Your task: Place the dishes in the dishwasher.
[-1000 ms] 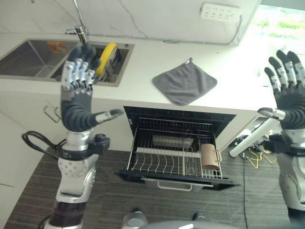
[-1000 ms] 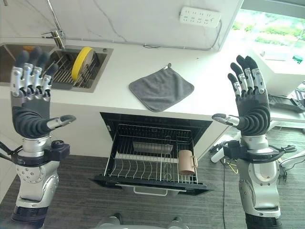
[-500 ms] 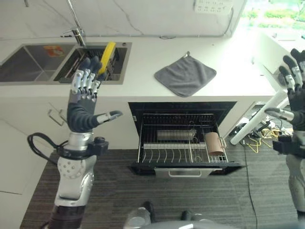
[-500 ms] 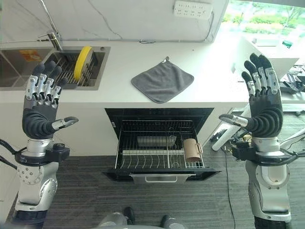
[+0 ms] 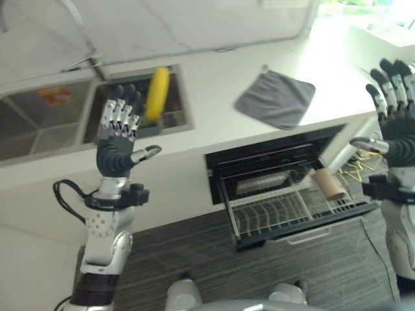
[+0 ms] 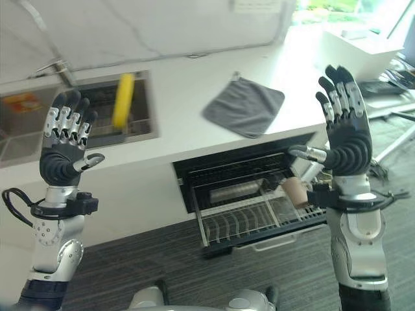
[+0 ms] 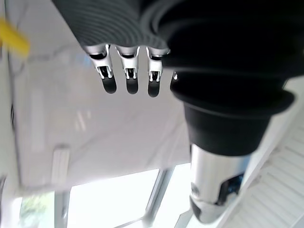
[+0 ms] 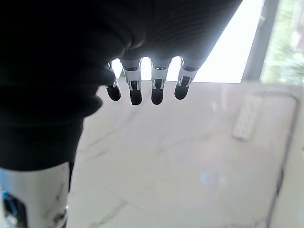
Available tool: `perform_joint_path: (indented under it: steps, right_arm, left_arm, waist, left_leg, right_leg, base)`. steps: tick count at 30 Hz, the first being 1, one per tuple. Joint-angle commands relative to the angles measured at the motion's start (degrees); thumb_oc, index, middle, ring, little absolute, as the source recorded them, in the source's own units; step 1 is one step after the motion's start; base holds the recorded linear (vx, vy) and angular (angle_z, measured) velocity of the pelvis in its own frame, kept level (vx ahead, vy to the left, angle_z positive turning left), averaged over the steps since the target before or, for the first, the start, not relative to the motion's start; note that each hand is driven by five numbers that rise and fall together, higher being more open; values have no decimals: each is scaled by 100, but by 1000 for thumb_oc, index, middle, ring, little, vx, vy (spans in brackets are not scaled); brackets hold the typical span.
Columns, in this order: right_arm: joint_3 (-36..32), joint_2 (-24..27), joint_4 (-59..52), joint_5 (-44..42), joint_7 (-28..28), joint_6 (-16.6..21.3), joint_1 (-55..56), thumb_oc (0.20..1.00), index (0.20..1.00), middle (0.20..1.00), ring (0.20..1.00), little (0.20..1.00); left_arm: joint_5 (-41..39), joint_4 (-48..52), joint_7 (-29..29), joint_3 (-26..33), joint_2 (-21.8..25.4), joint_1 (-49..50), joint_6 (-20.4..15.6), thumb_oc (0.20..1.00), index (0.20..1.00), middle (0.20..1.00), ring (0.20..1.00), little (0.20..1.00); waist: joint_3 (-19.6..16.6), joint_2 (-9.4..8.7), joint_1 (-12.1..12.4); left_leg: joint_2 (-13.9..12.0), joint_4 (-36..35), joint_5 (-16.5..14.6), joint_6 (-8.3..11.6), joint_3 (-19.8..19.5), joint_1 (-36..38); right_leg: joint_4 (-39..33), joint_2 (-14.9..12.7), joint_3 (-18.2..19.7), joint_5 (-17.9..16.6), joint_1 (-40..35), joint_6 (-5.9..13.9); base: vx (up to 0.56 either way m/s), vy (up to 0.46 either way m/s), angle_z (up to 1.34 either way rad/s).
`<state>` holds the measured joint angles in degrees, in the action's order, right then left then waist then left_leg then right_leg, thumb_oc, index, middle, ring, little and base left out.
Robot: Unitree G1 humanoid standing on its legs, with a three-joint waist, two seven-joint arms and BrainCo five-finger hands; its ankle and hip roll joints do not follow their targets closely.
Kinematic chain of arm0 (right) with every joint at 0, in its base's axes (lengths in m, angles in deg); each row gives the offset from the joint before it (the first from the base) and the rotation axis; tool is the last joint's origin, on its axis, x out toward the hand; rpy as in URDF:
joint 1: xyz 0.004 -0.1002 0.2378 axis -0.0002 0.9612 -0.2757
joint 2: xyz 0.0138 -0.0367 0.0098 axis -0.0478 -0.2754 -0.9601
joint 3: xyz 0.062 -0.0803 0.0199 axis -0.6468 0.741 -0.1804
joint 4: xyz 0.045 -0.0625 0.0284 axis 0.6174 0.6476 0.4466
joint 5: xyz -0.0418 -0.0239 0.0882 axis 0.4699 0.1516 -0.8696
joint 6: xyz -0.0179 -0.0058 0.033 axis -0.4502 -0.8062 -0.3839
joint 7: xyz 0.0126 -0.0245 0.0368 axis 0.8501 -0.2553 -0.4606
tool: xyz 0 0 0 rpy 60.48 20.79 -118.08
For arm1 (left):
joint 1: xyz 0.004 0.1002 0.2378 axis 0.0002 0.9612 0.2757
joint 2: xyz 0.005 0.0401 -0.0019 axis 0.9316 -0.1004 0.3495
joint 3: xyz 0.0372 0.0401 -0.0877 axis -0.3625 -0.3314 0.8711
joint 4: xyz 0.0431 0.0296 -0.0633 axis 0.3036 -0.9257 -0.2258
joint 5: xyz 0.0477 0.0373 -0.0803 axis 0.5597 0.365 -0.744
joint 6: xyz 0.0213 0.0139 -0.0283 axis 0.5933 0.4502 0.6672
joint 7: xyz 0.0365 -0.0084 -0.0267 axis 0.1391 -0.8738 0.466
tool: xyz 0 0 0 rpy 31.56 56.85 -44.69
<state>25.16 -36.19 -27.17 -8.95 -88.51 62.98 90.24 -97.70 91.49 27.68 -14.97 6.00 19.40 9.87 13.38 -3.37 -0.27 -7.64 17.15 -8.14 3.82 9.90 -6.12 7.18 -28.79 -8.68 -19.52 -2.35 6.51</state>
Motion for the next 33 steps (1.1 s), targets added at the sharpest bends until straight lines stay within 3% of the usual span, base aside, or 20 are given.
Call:
perform_joint_path:
  steps: [1, 2, 3, 4, 8, 9, 13, 17, 23, 25, 28, 30, 33]
  right_arm:
    - [-280, 402, 25, -382, -71, 472, -564, 1000, 1000, 1000, 1000, 1000]
    - [-207, 359, 78, -345, -105, 462, -627, 1000, 1000, 1000, 1000, 1000]
    - [-62, 283, 186, -195, -64, 510, -719, 1000, 1000, 1000, 1000, 1000]
    - [-107, 298, 164, -190, 91, 561, -554, 1000, 1000, 1000, 1000, 1000]
    - [-212, 266, 141, -219, 26, 681, -317, 1000, 1000, 1000, 1000, 1000]
    - [-187, 325, 181, -244, 69, 734, -336, 1000, 1000, 1000, 1000, 1000]
    - [-219, 441, 232, -316, 127, 908, -256, 1000, 1000, 1000, 1000, 1000]
    - [-226, 474, 188, -270, 68, 769, -230, 1000, 1000, 1000, 1000, 1000]
    - [-327, 615, 240, -152, 4, 547, -313, 1000, 1000, 1000, 1000, 1000]
    - [-317, 631, 227, -42, 81, 464, -409, 1000, 1000, 1000, 1000, 1000]
    - [-379, 745, 236, -77, 12, 462, -474, 1000, 1000, 1000, 1000, 1000]
    - [-406, 841, 272, -101, -42, 438, -532, 1000, 1000, 1000, 1000, 1000]
    - [-421, 956, 316, -250, -93, 291, -716, 1000, 1000, 1000, 1000, 1000]
  left_arm:
    - [-65, 732, -149, 391, 110, 232, 272, 1000, 1000, 1000, 1000, 1000]
    - [-81, 761, -109, 402, 119, 240, 377, 1000, 1000, 1000, 1000, 1000]
    - [-130, 758, -158, 392, 122, 236, 465, 1000, 1000, 1000, 1000, 1000]
    - [-76, 727, -329, 290, 164, 174, 440, 1000, 1000, 1000, 1000, 1000]
    - [-3, 716, -307, 207, 183, 143, 360, 1000, 1000, 1000, 1000, 1000]
    - [129, 740, -197, 135, 189, 66, 326, 1000, 1000, 1000, 1000, 1000]
    - [56, 807, -176, 58, 80, 125, 380, 1000, 1000, 1000, 1000, 1000]
    - [17, 838, -205, 79, 16, 233, 340, 1000, 1000, 1000, 1000, 1000]
    - [-227, 915, -432, 106, -128, 294, 350, 1000, 1000, 1000, 1000, 1000]
    - [-273, 968, -530, 86, -166, 354, 297, 1000, 1000, 1000, 1000, 1000]
    - [-377, 896, -407, -7, -219, 377, 70, 1000, 1000, 1000, 1000, 1000]
    - [-407, 787, -327, -75, -244, 391, -111, 1000, 1000, 1000, 1000, 1000]
    - [-545, 684, -416, -66, -300, 435, -322, 1000, 1000, 1000, 1000, 1000]
  waist:
    - [-162, 117, 41]
    - [-163, 105, 125]
    - [-151, 117, 158]
    - [-210, 93, 107]
    - [-227, -9, 18]
    - [-238, -23, 30]
    - [-375, -26, 18]
    - [-473, 38, -47]
    - [-323, 13, -44]
    - [-345, 80, -113]
    - [-461, 270, -238]
    - [-479, 341, -268]
    - [-511, 374, -259]
  left_leg:
    - [-368, -1681, 732, 222, 191, 1159]
    - [-309, -1770, 723, 159, 278, 1196]
    - [-205, -2001, 697, 15, 307, 1319]
    - [8, -2070, 697, -179, 125, 1196]
    - [233, -2117, 659, -336, 120, 1237]
    - [252, -2132, 679, -317, 127, 1240]
    - [286, -2165, 733, -240, 115, 1314]
    - [227, -2140, 801, -112, 184, 1374]
    - [-37, -777, 733, 132, 470, 767]
    - [-394, -1138, 961, 257, 676, 847]
    - [-968, -2189, 1834, 598, 912, 1030]
    - [-1166, -2215, 1990, 694, 866, 909]
    - [-1069, -2215, 1694, 646, 955, 961]
  right_leg:
    - [-92, 261, -817, 568, 146, 764]
    - [-94, 295, -993, 594, 153, 749]
    - [132, 596, -951, 773, 235, 695]
    - [184, 1346, -719, 1421, 243, 446]
    - [278, 2042, -766, 1751, 275, 289]
    - [-9, 2229, -759, 1980, 119, 123]
    - [-563, 2420, -643, 1979, -256, -71]
    - [-808, 2549, -616, 1979, -448, -189]
    - [-921, 2434, -836, 1951, -623, -341]
    - [-984, 2424, -906, 1961, -644, -317]
    - [-1201, 2434, -945, 1945, -687, -265]
    - [-1215, 2366, -937, 1967, -676, -249]
    - [-1198, 2090, -1006, 1905, -638, -84]
  base:
    - [-11, 413, 5]
    - [-15, 391, -26]
    - [33, 383, -63]
    - [63, 327, -71]
    - [46, 19, 18]
    - [40, -187, -3]
    - [85, -223, 11]
    - [101, -182, 3]
    - [8, -111, 9]
    - [36, 195, 27]
    - [85, 394, 38]
    - [89, 476, 5]
    - [106, 585, -18]
